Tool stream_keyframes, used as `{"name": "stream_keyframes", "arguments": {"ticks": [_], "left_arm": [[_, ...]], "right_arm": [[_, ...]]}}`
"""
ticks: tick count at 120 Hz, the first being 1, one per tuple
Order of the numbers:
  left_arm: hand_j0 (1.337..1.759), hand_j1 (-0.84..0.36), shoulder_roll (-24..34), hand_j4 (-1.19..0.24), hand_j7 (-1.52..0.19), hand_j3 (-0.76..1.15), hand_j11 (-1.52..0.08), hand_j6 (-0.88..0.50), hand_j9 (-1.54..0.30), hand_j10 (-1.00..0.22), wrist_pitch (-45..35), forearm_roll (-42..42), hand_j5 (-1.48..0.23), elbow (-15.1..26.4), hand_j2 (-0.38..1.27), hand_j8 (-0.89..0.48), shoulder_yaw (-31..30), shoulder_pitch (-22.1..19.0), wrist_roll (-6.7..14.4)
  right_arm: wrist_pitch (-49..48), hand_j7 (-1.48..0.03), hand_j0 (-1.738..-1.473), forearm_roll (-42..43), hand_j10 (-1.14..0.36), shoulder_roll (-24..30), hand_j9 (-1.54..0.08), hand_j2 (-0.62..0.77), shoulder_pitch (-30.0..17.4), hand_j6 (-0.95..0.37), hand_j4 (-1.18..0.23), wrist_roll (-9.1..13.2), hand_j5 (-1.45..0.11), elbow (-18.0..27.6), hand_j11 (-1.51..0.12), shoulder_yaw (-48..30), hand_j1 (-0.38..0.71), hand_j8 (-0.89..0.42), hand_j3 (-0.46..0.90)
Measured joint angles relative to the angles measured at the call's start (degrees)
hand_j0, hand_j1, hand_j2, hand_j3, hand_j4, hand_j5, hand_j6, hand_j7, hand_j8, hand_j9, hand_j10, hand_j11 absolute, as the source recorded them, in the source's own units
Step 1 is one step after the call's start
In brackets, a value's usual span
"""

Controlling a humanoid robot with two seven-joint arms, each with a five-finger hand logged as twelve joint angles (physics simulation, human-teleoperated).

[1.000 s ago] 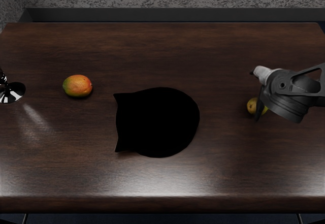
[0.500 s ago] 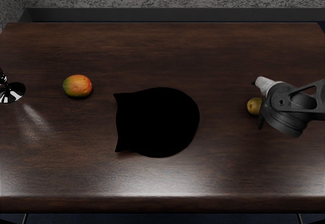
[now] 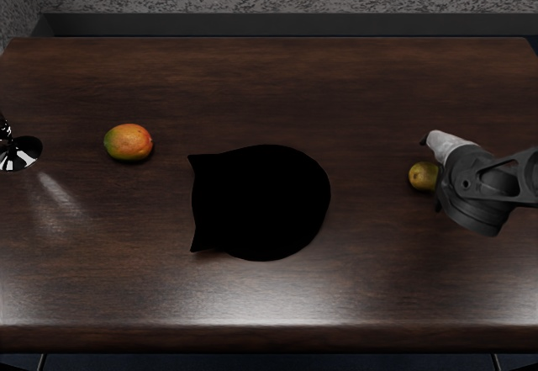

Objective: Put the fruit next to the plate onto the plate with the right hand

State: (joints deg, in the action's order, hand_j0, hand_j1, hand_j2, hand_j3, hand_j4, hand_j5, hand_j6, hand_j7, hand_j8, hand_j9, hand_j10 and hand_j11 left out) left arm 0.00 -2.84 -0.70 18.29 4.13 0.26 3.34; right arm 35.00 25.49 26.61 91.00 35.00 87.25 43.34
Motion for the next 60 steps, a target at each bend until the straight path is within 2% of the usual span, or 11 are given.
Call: {"name": "stream_keyframes", "arguments": {"ticks": [60], "left_arm": [[1.658, 0.35, 0.0, 0.0, 0.0, 0.0, 0.0, 0.0, 0.0, 0.0, -0.01, 0.0, 0.0, 0.0, 0.0, 0.0, 0.0, 0.0, 0.0]], "right_arm": [[0.0, -0.28, -1.658, 1.84, -0.22, -1.02, -0.28, -0.04, -1.34, -0.22, -0.22, 0.0, -0.28, -0.97, -0.28, -0.78, -0.09, -0.22, 0.0]]}}
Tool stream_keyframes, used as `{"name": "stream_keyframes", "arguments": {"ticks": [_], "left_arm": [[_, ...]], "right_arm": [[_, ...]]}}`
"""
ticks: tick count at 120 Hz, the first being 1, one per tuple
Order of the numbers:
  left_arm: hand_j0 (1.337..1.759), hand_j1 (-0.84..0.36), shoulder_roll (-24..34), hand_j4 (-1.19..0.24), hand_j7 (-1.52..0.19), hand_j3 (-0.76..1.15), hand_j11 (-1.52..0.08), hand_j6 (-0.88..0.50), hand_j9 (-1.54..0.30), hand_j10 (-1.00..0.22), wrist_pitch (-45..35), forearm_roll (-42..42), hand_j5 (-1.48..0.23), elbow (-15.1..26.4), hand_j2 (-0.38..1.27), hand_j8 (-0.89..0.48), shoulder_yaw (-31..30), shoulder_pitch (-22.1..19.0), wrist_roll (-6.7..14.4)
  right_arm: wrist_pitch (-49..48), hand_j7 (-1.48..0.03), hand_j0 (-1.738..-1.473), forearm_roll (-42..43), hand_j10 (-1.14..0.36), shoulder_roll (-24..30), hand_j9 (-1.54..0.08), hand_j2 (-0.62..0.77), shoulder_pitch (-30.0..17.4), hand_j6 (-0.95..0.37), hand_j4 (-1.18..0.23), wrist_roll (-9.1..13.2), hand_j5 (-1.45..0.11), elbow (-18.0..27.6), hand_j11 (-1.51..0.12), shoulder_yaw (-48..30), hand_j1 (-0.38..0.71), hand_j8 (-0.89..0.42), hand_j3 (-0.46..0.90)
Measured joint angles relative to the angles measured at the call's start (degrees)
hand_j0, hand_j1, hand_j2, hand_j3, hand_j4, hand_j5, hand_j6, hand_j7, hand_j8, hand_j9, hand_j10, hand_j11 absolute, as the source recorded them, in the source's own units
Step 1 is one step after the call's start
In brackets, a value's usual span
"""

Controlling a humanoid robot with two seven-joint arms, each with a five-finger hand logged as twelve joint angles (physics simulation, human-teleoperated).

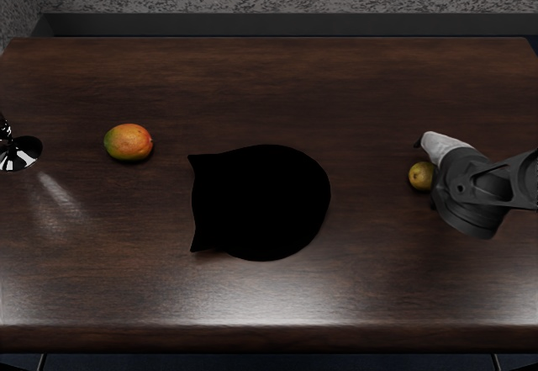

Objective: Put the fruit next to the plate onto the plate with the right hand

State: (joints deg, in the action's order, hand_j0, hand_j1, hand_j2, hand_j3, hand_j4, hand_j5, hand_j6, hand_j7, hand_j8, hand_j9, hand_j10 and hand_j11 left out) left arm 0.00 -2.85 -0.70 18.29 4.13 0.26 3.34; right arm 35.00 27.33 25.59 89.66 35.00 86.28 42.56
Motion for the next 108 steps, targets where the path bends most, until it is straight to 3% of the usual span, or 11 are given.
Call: {"name": "stream_keyframes", "arguments": {"ticks": [40, 52, 60, 71, 77, 86, 95, 97, 99, 108], "left_arm": [[1.658, 0.35, 0.0, 0.0, 0.0, 0.0, 0.0, 0.0, 0.0, 0.0, -0.02, 0.0, 0.0, 0.0, 0.0, 0.0, 0.0, 0.0, 0.0], [1.658, 0.35, 0.0, 0.0, 0.0, 0.0, 0.0, 0.0, 0.0, 0.0, -0.01, 0.0, 0.0, 0.0, 0.0, 0.0, 0.0, 0.0, 0.0], [1.658, 0.35, 0.0, 0.0, 0.0, 0.0, 0.0, 0.0, 0.0, 0.0, 0.0, 0.0, 0.0, 0.0, 0.0, 0.0, 0.0, 0.0, 0.0], [1.658, 0.35, 0.0, 0.0, 0.0, 0.0, 0.0, 0.0, 0.0, 0.0, 0.01, -0.01, 0.0, 0.01, 0.0, 0.0, -0.01, 0.0, 0.0], [1.658, 0.35, 0.0, 0.0, 0.0, 0.0, 0.0, 0.0, 0.0, 0.0, 0.0, 0.0, 0.0, 0.0, 0.0, 0.0, 0.0, 0.0, 0.0], [1.658, 0.35, 0.0, 0.0, 0.0, 0.0, 0.0, 0.0, 0.0, 0.0, 0.0, 0.01, 0.0, 0.01, 0.0, 0.0, 0.02, 0.0, 0.0], [1.658, 0.35, 0.0, 0.0, 0.0, 0.0, 0.0, 0.0, 0.0, 0.0, 0.0, 0.02, 0.0, 0.0, 0.0, 0.0, 0.03, 0.0, 0.0], [1.658, 0.35, 0.0, 0.0, 0.0, 0.0, 0.0, 0.0, 0.0, 0.0, 0.0, 0.01, 0.0, 0.0, 0.0, 0.0, 0.02, 0.0, 0.0], [1.658, 0.35, 0.0, 0.0, 0.0, 0.0, 0.0, 0.0, 0.0, 0.0, 0.0, 0.01, 0.0, 0.0, 0.0, 0.0, 0.02, 0.0, 0.0], [1.658, 0.35, 0.0, 0.0, 0.0, 0.0, 0.0, 0.0, 0.0, 0.0, -0.01, 0.01, 0.0, 0.0, 0.0, 0.0, 0.01, 0.0, 0.0]], "right_arm": [[0.0, -0.3, -1.658, 0.16, -0.23, -0.26, -0.3, -0.04, -0.37, -0.23, -0.23, 0.0, -0.3, 0.04, -0.3, -0.19, -0.07, -0.23, 0.0], [0.02, -0.41, -1.658, 0.15, -0.26, -0.13, -0.4, -0.06, -1.16, -0.31, -0.31, 0.0, -0.4, 0.04, -0.41, -0.8, 0.02, -0.31, 0.0], [0.09, -0.47, -1.657, 0.37, -0.18, 0.07, -0.48, -0.07, -2.18, -0.36, -0.39, 0.04, -0.47, -0.02, -0.49, -1.8, 0.1, -0.24, 0.0], [0.23, -0.82, -1.659, 1.18, -0.14, 0.39, -0.63, -0.08, -3.32, -0.12, -0.55, -0.01, -0.57, -0.1, -0.62, -2.55, 0.23, -0.17, 0.0], [0.53, -0.92, -1.654, 1.1, -0.09, 0.55, -0.74, -0.09, -3.93, -0.04, -0.6, 0.13, -0.66, -0.11, -0.72, -3.3, 0.33, -0.07, 0.0], [0.92, -1.01, -1.644, 0.84, 0.01, 0.8, -0.88, -0.08, -4.76, 0.04, -0.59, 0.56, -0.77, -0.16, -0.83, -4.55, 0.36, 0.03, 0.0], [0.61, -0.91, -1.641, 0.81, 0.03, 1.68, -0.79, 0.01, -5.16, -0.05, -0.58, 0.75, -0.84, -0.17, -0.91, -5.93, 0.38, -0.03, 0.0], [0.6, -0.93, -1.644, 0.69, 0.02, 1.93, -0.64, 0.04, -5.21, -0.09, -0.6, 0.63, -0.85, -0.18, -0.93, -6.32, 0.37, -0.11, 0.0], [0.6, -0.94, -1.644, 0.43, 0.02, 2.15, -0.8, 0.07, -5.27, -0.15, -0.6, 0.5, -0.87, -0.24, -0.95, -6.69, 0.38, -0.11, 0.0], [0.19, -1.0, -1.644, -0.15, -0.07, 2.83, -0.91, 0.17, -5.42, -0.22, -0.62, 0.2, -0.96, -1.42, -1.02, -8.78, 0.37, -0.15, 0.0]]}}
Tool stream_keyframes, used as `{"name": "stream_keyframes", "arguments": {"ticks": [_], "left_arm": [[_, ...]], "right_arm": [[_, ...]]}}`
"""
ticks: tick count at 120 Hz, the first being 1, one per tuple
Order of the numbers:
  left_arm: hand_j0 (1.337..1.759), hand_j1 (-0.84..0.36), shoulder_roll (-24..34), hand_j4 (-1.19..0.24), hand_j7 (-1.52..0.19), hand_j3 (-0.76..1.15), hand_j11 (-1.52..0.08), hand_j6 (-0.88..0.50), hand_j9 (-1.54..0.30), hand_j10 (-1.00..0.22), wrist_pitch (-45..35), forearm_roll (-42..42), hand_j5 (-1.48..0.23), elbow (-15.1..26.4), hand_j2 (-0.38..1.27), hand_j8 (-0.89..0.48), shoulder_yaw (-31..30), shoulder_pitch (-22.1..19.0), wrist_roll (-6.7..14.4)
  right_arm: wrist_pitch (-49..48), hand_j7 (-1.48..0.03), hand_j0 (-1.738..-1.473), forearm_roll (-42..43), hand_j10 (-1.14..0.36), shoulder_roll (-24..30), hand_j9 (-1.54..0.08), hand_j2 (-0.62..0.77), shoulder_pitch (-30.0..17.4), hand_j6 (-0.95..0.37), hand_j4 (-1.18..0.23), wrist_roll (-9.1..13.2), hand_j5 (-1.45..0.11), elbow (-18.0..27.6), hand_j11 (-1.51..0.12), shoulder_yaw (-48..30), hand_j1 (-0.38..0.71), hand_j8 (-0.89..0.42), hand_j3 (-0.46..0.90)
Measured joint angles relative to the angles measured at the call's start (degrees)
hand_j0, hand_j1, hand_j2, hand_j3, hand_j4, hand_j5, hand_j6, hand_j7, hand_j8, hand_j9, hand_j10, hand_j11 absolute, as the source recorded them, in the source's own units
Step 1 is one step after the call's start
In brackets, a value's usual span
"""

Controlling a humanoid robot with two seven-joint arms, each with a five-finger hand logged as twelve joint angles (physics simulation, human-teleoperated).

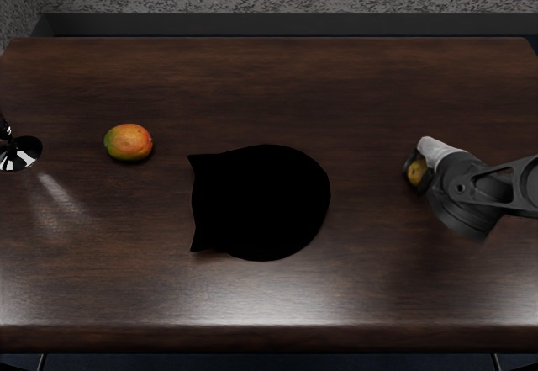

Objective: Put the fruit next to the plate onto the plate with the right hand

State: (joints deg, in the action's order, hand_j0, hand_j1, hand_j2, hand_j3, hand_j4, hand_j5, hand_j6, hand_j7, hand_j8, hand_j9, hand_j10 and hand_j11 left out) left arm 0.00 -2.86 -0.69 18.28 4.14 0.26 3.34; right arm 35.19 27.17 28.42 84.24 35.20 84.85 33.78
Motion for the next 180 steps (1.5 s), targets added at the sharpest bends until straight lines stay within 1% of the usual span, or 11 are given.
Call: {"name": "stream_keyframes", "arguments": {"ticks": [15, 16, 21, 32, 35, 58, 97, 119, 144, 167, 180], "left_arm": [[1.658, 0.35, 0.0, 0.0, 0.0, 0.0, 0.0, 0.0, 0.0, 0.0, 0.0, -0.01, 0.0, 0.0, 0.0, 0.0, -0.01, 0.0, 0.0], [1.658, 0.35, 0.0, 0.0, 0.0, 0.0, 0.0, 0.0, 0.0, 0.0, -0.01, -0.01, 0.0, 0.0, 0.0, 0.0, -0.01, 0.0, 0.0], [1.658, 0.35, 0.0, 0.0, 0.0, 0.0, 0.0, 0.0, 0.0, 0.0, 0.01, -0.01, 0.0, 0.0, 0.0, 0.0, -0.01, 0.0, 0.0], [1.658, 0.35, 0.0, 0.0, 0.0, 0.0, 0.0, 0.0, 0.0, 0.0, 0.01, 0.0, 0.0, 0.01, 0.0, 0.0, -0.01, 0.0, 0.0], [1.658, 0.35, 0.0, 0.0, 0.0, 0.0, 0.0, 0.0, 0.0, 0.0, 0.01, 0.0, 0.0, 0.01, 0.0, 0.0, -0.01, 0.0, 0.0], [1.658, 0.35, 0.0, 0.0, 0.0, 0.0, 0.0, 0.0, 0.0, 0.0, -0.01, 0.0, 0.0, 0.01, 0.0, 0.0, 0.0, 0.0, 0.0], [1.658, 0.35, 0.0, 0.0, 0.0, 0.0, 0.0, 0.0, 0.0, 0.0, 0.01, 0.0, 0.0, 0.01, 0.0, 0.0, 0.0, 0.0, 0.0], [1.658, 0.35, 0.0, 0.0, 0.0, 0.0, 0.0, 0.0, 0.0, 0.0, 0.01, 0.0, 0.0, 0.0, 0.0, 0.0, -0.01, 0.0, 0.0], [1.658, 0.35, 0.0, 0.0, 0.0, 0.0, 0.0, 0.0, 0.0, 0.0, -0.02, 0.0, 0.0, 0.01, 0.0, 0.0, -0.01, 0.0, 0.0], [1.658, 0.35, 0.0, 0.0, 0.0, 0.0, 0.0, 0.0, 0.0, 0.0, 0.02, 0.0, 0.0, 0.01, 0.0, 0.0, -0.01, 0.0, 0.0], [1.658, 0.35, 0.0, 0.0, 0.0, 0.0, 0.0, 0.0, 0.0, 0.0, 0.02, -0.01, 0.0, 0.01, 0.0, 0.0, -0.01, 0.0, 0.0]], "right_arm": [[-2.66, -1.06, -1.644, -0.41, -0.04, 0.38, -1.04, 0.23, -0.16, -0.22, -0.63, -0.1, -1.08, -2.9, -1.09, -3.19, 0.37, -0.13, 0.0], [-2.87, -1.07, -1.644, -0.37, -0.14, 0.39, -1.04, 0.24, -0.18, -0.21, -0.64, -0.07, -1.08, -3.14, -1.1, -3.31, 0.37, -0.13, 0.0], [-4.51, -1.08, -1.645, -0.47, -0.13, 0.43, -1.07, 0.33, -0.32, -0.22, -0.64, -0.1, -1.11, -4.49, -1.13, -3.81, 0.39, -0.14, 0.0], [-11.88, -1.1, -1.646, -0.98, -0.09, 1.48, -1.11, 0.22, -2.69, -0.18, -0.69, -0.01, -1.12, -6.52, -1.18, -10.41, 0.36, -0.1, 0.0], [-15.17, -1.1, -1.645, -1.31, -0.09, 2.34, -1.1, 0.16, -3.71, -0.24, -0.72, -0.04, -1.11, -6.81, -1.17, -13.72, 0.31, -0.12, -0.01], [-40.2, -1.12, -1.645, -10.32, -0.11, 6.9, -1.17, 0.22, -7.89, -0.31, -0.78, -0.32, -1.18, -7.54, -1.21, -33.28, 0.27, -0.18, 0.0], [-50.89, -1.13, -1.644, -16.0, -0.13, 11.66, -1.18, 0.22, -5.71, -0.3, -0.82, -0.25, -1.23, -5.17, -1.19, -41.31, 0.26, -0.17, 0.0], [-50.97, -1.13, -1.644, -16.85, -0.11, 5.64, -1.17, 0.27, -4.33, -0.28, -0.82, -0.19, -1.23, -4.89, -1.17, -42.0, 0.3, -0.15, 0.0], [-50.28, -1.13, -1.645, -16.99, -0.1, -4.84, -1.17, 0.27, -4.12, -0.27, -0.82, -0.16, -1.25, -9.41, -1.16, -42.3, 0.31, -0.15, 0.0], [-49.99, -1.13, -1.643, -16.73, -0.16, -7.54, -1.16, 0.2, -4.34, -0.31, -0.83, -0.2, -1.24, -11.4, -1.17, -41.88, 0.26, -0.18, 0.0], [-48.1, -0.88, -1.648, -14.96, -0.21, -7.57, -0.9, 0.12, -4.85, -0.31, -0.65, -0.21, -0.95, -11.65, -0.91, -41.96, 0.17, -0.23, 0.0]]}}
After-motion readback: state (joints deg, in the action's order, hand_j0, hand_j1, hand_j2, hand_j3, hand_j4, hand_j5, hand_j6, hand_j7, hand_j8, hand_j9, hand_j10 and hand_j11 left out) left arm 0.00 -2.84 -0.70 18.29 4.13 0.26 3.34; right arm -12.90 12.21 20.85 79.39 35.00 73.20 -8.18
